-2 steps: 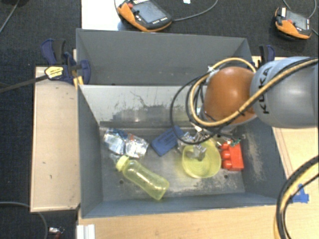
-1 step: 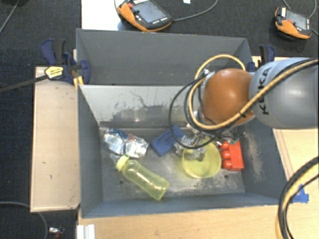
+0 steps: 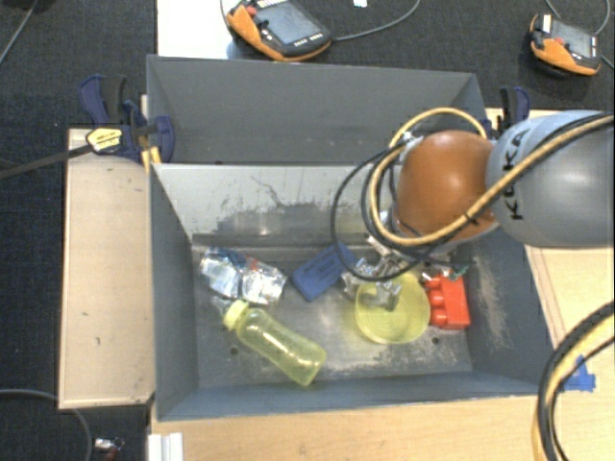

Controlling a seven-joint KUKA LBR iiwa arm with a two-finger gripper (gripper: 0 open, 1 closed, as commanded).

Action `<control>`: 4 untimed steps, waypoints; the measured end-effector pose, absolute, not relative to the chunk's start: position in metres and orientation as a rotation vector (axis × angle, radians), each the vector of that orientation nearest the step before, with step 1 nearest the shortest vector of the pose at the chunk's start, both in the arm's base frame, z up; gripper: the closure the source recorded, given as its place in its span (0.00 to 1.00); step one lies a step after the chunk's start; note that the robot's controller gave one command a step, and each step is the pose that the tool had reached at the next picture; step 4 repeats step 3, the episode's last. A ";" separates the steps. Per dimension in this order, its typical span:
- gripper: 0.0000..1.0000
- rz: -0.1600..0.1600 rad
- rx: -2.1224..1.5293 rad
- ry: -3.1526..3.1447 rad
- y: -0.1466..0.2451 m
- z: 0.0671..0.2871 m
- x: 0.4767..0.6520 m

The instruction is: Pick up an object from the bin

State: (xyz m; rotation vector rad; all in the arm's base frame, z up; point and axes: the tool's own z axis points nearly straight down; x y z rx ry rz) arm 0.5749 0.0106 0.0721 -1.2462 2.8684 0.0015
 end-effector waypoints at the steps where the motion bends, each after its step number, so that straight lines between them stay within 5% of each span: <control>1: 1.00 -0.001 -1.419 2.782 -0.001 0.097 0.576; 2: 1.00 0.003 -1.323 2.828 -0.009 0.088 0.581; 3: 1.00 0.006 -1.361 2.814 -0.010 0.184 0.562; 4: 1.00 0.006 -1.361 2.814 -0.010 0.184 0.562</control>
Offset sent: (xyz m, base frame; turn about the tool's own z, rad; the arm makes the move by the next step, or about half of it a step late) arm 0.0069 -0.0243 0.0124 -0.0288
